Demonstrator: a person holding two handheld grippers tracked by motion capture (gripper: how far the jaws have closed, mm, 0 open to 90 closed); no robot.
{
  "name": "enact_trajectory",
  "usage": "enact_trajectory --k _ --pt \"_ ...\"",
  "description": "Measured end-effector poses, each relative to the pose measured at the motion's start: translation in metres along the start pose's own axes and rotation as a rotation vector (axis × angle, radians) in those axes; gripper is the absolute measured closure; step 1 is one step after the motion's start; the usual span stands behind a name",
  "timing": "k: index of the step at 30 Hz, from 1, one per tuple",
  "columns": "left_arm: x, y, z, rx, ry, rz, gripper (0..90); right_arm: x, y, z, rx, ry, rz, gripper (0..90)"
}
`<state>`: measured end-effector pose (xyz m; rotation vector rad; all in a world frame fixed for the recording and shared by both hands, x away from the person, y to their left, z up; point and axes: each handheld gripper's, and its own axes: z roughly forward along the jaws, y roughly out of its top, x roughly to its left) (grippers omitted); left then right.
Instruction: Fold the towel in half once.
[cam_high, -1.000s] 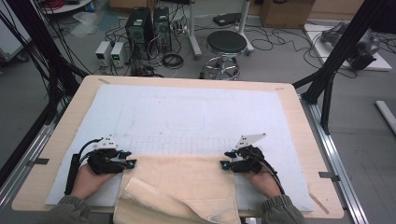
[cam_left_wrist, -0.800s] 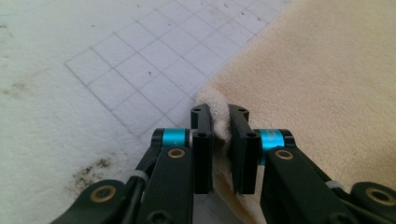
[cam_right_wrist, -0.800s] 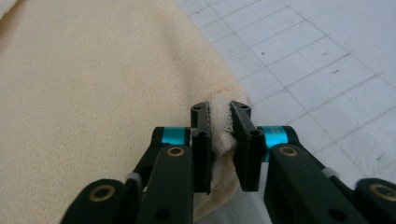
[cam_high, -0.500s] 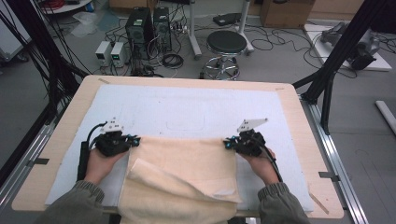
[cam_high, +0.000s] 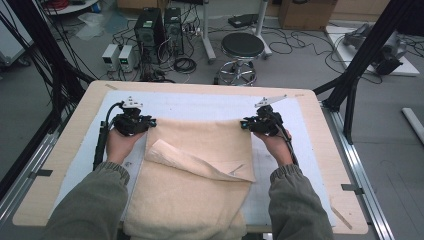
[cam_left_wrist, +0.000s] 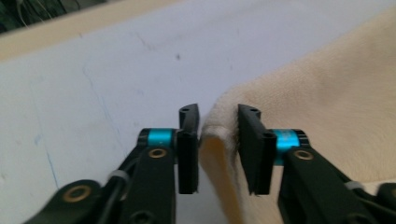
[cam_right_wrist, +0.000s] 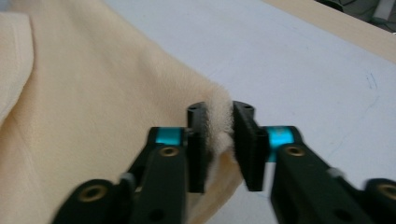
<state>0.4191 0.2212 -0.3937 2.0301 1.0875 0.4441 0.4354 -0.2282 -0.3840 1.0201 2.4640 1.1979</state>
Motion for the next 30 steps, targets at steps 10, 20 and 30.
enact_trajectory --k 10,20,30 --pt "-0.014 -0.021 -0.034 -0.108 -0.101 0.058 57.1 0.033 -0.018 -0.030 -0.044 0.039 -0.055 48.6" --pt "-0.036 -0.036 -0.040 -0.086 -0.176 0.109 52.2 0.067 -0.043 -0.063 -0.074 0.063 -0.100 44.0" --pt "-0.045 -0.045 -0.020 -0.036 -0.205 0.089 39.7 0.083 -0.083 -0.065 -0.070 0.130 -0.087 41.7"
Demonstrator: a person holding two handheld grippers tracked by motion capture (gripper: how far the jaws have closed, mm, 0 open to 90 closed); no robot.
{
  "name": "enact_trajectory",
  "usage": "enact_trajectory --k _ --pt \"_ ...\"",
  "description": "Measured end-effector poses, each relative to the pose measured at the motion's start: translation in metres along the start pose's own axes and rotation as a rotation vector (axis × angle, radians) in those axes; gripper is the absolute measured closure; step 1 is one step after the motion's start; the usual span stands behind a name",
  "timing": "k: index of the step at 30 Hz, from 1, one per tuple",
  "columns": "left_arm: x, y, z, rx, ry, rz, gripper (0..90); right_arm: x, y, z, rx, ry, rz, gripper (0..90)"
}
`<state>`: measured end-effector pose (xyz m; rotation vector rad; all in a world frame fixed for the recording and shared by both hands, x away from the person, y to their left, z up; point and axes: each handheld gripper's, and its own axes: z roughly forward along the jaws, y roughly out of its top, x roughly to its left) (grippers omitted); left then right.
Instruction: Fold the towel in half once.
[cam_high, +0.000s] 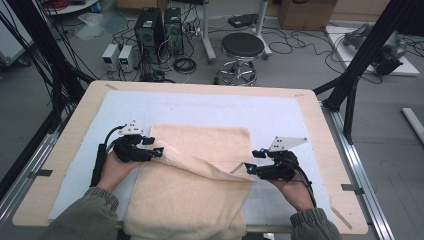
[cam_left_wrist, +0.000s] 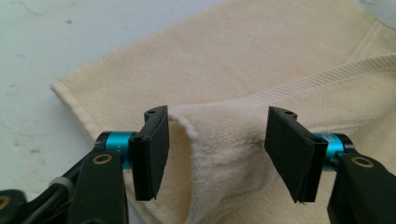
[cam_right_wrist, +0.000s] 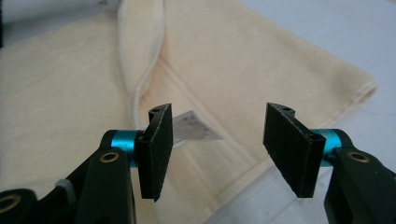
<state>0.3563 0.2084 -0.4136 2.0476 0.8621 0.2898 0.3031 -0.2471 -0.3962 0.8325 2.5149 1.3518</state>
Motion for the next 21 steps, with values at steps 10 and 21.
enact_trajectory --k 10,21 --pt "-0.003 -0.009 -0.004 0.054 -0.047 0.021 72.6 0.014 -0.024 0.021 0.091 0.089 -0.033 50.1" --pt "-0.014 -0.026 -0.039 -0.044 -0.046 0.057 84.3 0.021 -0.016 0.017 0.080 0.104 -0.097 85.4"
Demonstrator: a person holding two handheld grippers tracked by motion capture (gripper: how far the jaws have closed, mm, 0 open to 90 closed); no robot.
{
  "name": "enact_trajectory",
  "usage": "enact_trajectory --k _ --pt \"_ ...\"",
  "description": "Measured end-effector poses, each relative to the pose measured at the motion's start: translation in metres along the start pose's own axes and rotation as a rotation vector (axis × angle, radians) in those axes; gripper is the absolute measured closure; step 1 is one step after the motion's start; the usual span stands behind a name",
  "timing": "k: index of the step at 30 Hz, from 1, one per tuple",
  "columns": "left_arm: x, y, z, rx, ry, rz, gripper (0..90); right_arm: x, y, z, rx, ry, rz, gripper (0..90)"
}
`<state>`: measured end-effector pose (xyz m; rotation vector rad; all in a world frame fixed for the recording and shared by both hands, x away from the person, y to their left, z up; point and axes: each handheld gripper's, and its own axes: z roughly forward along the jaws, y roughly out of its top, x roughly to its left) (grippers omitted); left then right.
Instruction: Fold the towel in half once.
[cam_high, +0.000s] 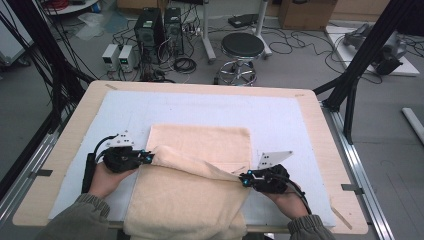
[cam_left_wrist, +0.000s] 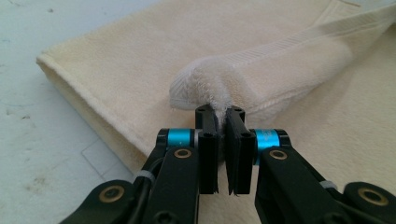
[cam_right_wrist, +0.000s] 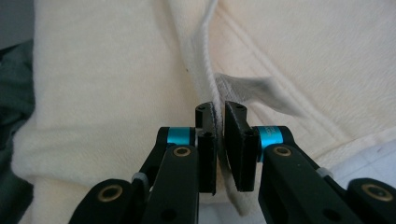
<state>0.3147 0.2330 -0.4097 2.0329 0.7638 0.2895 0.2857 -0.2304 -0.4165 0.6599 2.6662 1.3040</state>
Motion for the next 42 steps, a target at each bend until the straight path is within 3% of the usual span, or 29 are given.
enact_trajectory --k 6,11,21,32,34,35,37,40,42 --pt "-0.014 -0.005 -0.018 -0.034 -0.005 0.033 84.4 0.015 0.009 -0.007 -0.020 0.003 -0.039 86.5" --pt "-0.023 -0.012 -0.031 -0.033 -0.010 0.063 84.2 0.026 0.011 -0.012 -0.021 0.016 -0.061 86.4" --pt "-0.040 -0.025 -0.044 -0.046 -0.019 0.090 83.2 0.048 0.012 -0.034 -0.069 0.021 -0.095 86.5" --pt "-0.069 -0.047 -0.071 -0.022 -0.065 0.135 83.1 0.093 0.002 -0.047 -0.060 0.121 -0.143 86.4" --pt "-0.072 -0.048 -0.077 -0.028 -0.085 0.145 81.4 0.099 0.001 -0.050 -0.073 0.144 -0.145 80.2" --pt "-0.073 -0.049 -0.079 -0.029 -0.101 0.147 77.8 0.100 0.001 -0.052 -0.090 0.173 -0.132 69.7" --pt "-0.074 -0.049 -0.081 -0.042 -0.117 0.135 64.0 0.096 0.003 -0.055 -0.118 0.194 -0.105 63.6" --pt "-0.071 -0.044 -0.081 -0.057 -0.127 0.129 53.9 0.079 0.008 -0.055 -0.129 0.132 -0.093 56.8" --pt "-0.064 -0.038 -0.076 -0.060 -0.103 0.124 50.6 0.062 0.014 -0.050 -0.123 0.061 -0.089 53.2"
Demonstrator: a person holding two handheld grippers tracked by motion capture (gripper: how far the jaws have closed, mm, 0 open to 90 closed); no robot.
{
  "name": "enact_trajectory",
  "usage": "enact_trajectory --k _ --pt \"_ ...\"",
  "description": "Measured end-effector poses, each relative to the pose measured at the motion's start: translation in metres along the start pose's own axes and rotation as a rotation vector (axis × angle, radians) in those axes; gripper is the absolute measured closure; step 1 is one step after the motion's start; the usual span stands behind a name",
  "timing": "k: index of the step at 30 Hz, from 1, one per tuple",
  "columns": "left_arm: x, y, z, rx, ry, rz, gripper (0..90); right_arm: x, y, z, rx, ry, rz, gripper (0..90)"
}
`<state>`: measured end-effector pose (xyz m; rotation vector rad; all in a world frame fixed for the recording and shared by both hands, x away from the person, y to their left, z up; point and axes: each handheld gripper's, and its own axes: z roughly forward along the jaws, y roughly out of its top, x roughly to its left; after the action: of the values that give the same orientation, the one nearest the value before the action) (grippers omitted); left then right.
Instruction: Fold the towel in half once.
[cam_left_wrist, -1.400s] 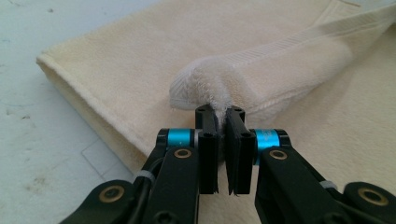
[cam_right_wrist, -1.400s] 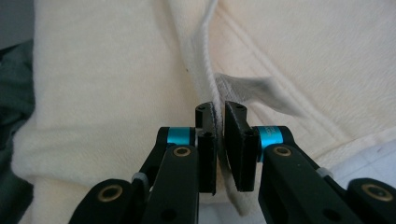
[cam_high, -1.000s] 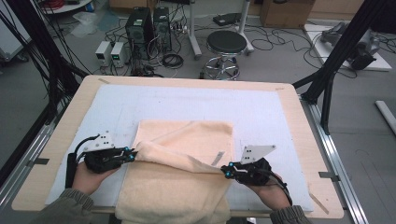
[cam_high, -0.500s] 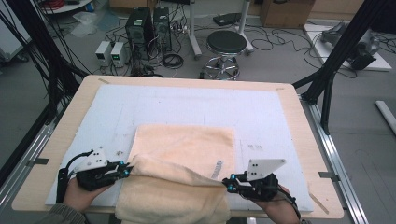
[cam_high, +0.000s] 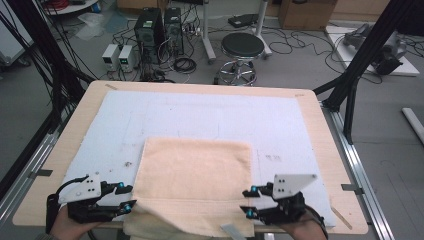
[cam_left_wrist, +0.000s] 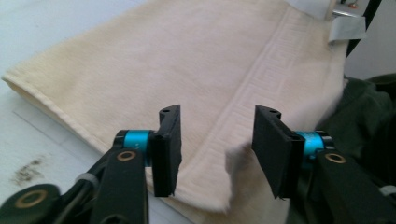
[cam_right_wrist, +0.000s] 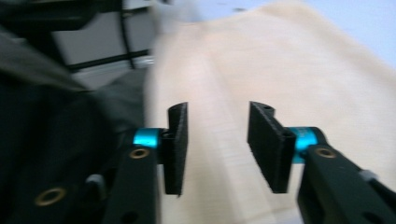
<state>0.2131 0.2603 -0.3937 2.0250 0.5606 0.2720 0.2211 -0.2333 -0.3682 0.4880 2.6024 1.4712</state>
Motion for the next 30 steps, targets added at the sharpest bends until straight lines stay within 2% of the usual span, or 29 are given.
enact_trajectory --k 2,7,8,9,11,12,13,14,16,18,19,21,22,23,24,25,27,29,30 --pt "0.013 0.006 0.009 0.006 0.035 -0.009 49.4 -0.023 0.004 0.008 0.028 -0.077 0.009 48.5" --pt "0.060 0.020 0.043 0.005 0.142 -0.084 48.4 -0.093 0.008 0.035 0.068 -0.199 0.092 43.2" --pt "0.074 0.022 0.052 0.005 0.188 -0.100 47.6 -0.102 0.007 0.039 0.080 -0.213 0.101 42.7" --pt "0.084 0.023 0.060 0.011 0.215 -0.117 45.9 -0.117 0.004 0.045 0.101 -0.240 0.121 40.9" --pt "0.103 0.024 0.075 0.019 0.254 -0.152 45.3 -0.136 0.000 0.052 0.110 -0.263 0.151 39.1" --pt "0.111 0.024 0.083 0.028 0.264 -0.173 45.3 -0.145 -0.004 0.055 0.107 -0.263 0.180 38.8" --pt "0.117 0.023 0.090 0.042 0.254 -0.198 45.2 -0.152 -0.008 0.058 0.108 -0.256 0.203 38.1" --pt "0.122 0.022 0.096 0.051 0.247 -0.210 44.6 -0.158 -0.011 0.060 0.117 -0.252 0.218 37.4" --pt "0.128 0.022 0.108 0.114 0.256 -0.205 43.3 -0.165 -0.018 0.065 0.132 -0.230 0.245 37.1" --pt "0.131 0.021 0.116 0.147 0.262 -0.207 41.9 -0.168 -0.021 0.072 0.153 -0.201 0.245 37.5" --pt "0.132 0.020 0.118 0.154 0.268 -0.207 42.0 -0.168 -0.022 0.075 0.159 -0.185 0.244 37.9" --pt "0.134 0.017 0.121 0.143 0.258 -0.229 45.6 -0.168 -0.023 0.080 0.187 -0.180 0.234 44.3" --pt "0.135 0.018 0.121 0.141 0.256 -0.228 47.2 -0.168 -0.023 0.080 0.190 -0.182 0.237 51.0" --pt "0.135 0.017 0.121 0.131 0.229 -0.225 55.8 -0.170 -0.023 0.080 0.183 -0.155 0.242 67.2" --pt "0.134 0.018 0.122 0.130 0.210 -0.212 68.0 -0.171 -0.023 0.081 0.178 -0.107 0.244 74.8" --pt "0.133 0.020 0.123 0.131 0.219 -0.204 76.4 -0.169 -0.021 0.083 0.193 -0.101 0.226 78.9" --pt "0.135 0.026 0.126 0.169 0.236 -0.185 81.9 -0.171 -0.014 0.086 0.221 -0.098 0.200 81.6" --pt "0.141 0.036 0.128 0.182 0.282 -0.183 83.0 -0.177 -0.004 0.086 0.234 -0.139 0.198 82.1" --pt "0.145 0.043 0.128 0.178 0.315 -0.177 83.1 -0.181 0.004 0.084 0.221 -0.167 0.195 82.3"
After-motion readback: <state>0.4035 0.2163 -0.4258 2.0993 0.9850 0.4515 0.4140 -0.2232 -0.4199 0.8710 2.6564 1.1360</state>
